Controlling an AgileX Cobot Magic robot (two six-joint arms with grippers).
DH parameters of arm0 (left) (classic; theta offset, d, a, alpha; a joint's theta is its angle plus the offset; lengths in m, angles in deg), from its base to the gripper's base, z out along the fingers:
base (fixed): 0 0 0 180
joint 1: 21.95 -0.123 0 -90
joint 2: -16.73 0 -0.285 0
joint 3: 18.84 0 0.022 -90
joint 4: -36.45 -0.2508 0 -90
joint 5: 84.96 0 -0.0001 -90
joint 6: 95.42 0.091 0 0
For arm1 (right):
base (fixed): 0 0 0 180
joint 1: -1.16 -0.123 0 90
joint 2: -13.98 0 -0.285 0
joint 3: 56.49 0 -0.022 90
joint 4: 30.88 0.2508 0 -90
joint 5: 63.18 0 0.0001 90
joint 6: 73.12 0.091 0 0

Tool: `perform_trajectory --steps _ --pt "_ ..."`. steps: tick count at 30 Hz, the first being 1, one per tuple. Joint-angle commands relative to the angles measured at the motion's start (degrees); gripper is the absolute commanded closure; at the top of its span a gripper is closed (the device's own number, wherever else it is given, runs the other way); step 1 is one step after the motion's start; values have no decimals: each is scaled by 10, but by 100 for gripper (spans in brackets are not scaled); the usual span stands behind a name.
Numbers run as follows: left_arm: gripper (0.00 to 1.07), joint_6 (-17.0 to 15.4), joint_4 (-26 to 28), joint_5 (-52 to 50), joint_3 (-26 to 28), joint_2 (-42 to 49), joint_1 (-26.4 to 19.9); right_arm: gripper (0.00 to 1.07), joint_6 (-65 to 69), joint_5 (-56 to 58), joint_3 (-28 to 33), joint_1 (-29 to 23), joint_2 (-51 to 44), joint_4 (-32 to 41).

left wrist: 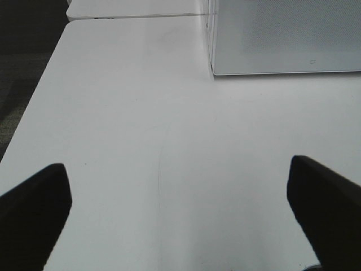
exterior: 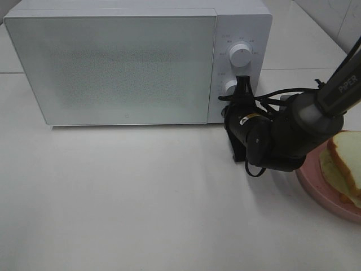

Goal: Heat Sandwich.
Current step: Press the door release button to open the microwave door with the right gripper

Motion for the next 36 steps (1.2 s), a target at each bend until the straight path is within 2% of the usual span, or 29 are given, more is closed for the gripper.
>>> perform_trajectory --steps 1,6,36 --pt "3 -2 6 -10 -3 15 -1 107 -1 -160 -65 14 5 -3" --pt "3 -2 6 -10 -3 15 -1 107 -13 -159 -84 14 7 -3" --pt "3 -2 6 -10 -3 15 -1 106 -19 -114 -84 14 7 -1"
